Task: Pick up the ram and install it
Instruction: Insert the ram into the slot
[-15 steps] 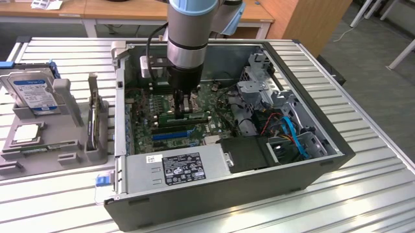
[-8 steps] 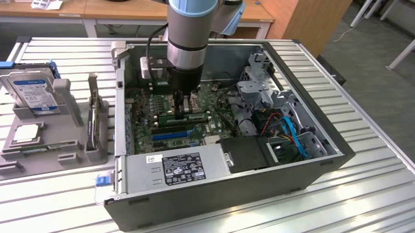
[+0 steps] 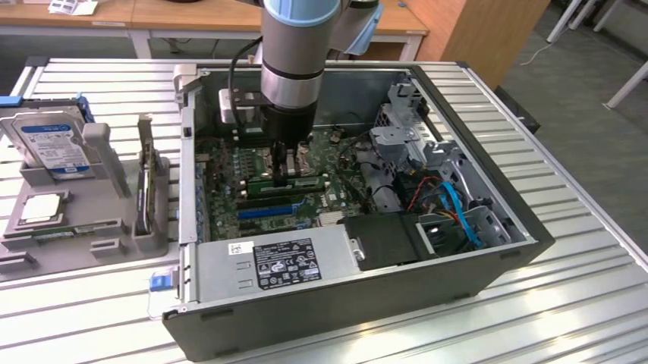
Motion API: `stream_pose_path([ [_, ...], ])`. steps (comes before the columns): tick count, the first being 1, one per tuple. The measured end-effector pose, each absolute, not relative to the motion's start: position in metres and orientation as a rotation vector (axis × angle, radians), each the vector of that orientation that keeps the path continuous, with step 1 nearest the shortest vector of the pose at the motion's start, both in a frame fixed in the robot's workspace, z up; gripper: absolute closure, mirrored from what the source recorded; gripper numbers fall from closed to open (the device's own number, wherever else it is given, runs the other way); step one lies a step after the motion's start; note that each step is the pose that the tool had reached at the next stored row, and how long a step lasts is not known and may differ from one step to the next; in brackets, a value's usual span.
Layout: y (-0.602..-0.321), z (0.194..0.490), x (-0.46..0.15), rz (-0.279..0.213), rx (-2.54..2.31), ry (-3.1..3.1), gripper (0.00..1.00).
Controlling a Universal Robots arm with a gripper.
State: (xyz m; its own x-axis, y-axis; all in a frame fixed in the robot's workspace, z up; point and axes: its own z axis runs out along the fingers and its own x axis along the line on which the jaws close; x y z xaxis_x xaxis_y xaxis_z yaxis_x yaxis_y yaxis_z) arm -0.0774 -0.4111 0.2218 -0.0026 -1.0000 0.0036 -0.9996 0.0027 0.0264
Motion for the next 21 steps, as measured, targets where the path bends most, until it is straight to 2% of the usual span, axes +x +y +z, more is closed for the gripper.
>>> stream_pose_path([
  [6,-0.411,0.222,-0.077,-0.025,2.204,-2.209,0.87],
  [7,-0.411,0.222,-0.077,-0.025,2.204,-2.209,0.82],
  [9,-0.411,0.222,-0.077,-0.025,2.204,-2.209,0.82],
  [10,-0.411,0.222,-0.077,-0.025,2.204,-2.209,0.75],
  [15,-0.411,0.222,-0.077,-0.025,2.204,-2.209,0.75],
  [21,-0.411,0.24,-0.077,-0.025,2.203,-2.209,0.75],
])
